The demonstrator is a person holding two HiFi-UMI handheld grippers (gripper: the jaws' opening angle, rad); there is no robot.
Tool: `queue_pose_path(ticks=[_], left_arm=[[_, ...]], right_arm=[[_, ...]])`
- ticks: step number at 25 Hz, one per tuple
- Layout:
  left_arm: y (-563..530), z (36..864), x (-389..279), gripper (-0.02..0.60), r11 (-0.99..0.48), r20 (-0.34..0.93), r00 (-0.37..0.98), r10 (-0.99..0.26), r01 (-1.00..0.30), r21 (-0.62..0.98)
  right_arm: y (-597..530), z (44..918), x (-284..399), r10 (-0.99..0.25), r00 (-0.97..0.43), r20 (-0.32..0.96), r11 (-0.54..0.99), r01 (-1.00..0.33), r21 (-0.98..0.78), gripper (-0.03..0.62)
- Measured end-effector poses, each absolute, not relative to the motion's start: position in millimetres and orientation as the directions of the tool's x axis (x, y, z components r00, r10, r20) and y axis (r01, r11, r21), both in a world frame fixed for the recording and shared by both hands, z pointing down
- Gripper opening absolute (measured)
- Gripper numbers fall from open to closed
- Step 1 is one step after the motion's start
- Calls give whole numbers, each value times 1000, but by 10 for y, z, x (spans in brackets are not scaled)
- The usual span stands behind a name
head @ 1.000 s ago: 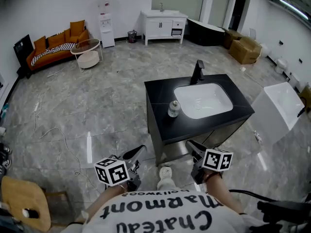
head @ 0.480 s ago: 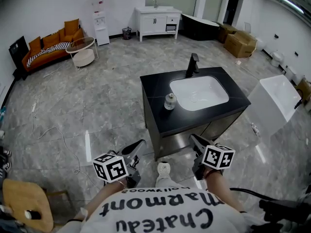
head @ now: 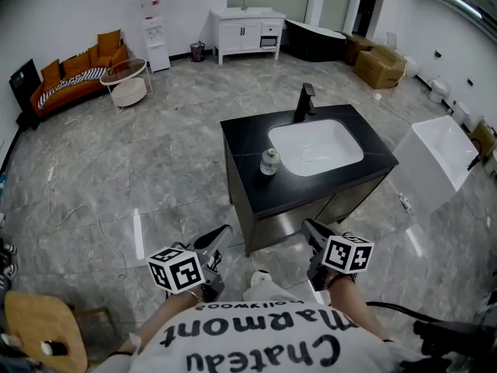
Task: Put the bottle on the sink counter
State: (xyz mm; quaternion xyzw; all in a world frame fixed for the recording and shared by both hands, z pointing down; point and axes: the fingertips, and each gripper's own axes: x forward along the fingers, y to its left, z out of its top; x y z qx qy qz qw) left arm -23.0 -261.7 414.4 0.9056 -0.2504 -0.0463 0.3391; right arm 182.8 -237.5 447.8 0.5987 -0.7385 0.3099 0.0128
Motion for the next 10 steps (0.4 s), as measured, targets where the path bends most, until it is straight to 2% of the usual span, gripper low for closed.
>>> queue_pose_path(ticks=[10], left_arm=[[-2653, 4202, -179, 15, -640, 92, 872, -481, -422, 642]], right_arm=[[-2458, 4514, 1871, -878, -279, 389, 84, -890, -448, 35]])
